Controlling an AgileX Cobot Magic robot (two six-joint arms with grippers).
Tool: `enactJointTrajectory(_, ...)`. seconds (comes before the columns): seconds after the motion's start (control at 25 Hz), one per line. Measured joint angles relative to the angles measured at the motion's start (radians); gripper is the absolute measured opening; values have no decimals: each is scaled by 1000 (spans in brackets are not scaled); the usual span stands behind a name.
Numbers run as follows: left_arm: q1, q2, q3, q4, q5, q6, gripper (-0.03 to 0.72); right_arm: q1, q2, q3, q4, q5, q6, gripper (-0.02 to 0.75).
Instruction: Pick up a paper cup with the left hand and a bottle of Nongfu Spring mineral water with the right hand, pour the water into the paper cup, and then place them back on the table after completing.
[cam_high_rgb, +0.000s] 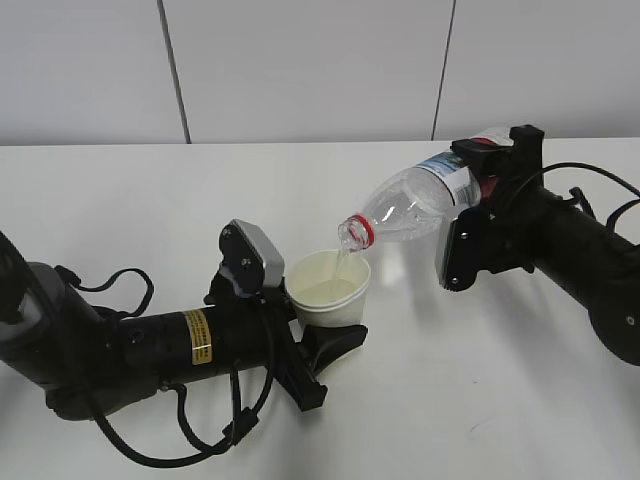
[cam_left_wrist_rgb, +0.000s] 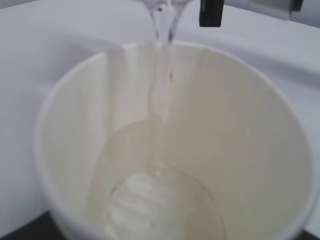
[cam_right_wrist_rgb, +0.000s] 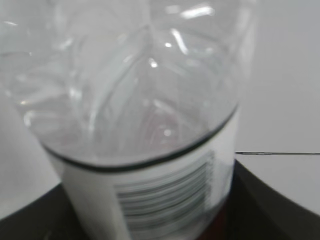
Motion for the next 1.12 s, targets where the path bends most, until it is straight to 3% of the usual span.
enactJointTrajectory(0.76,0,0,0,-1,2,0,384,0,0,22,-2,-5,163,452)
enactJointTrajectory(1.12,0,0,0,-21,2,0,384,0,0,22,16,-5,523,452)
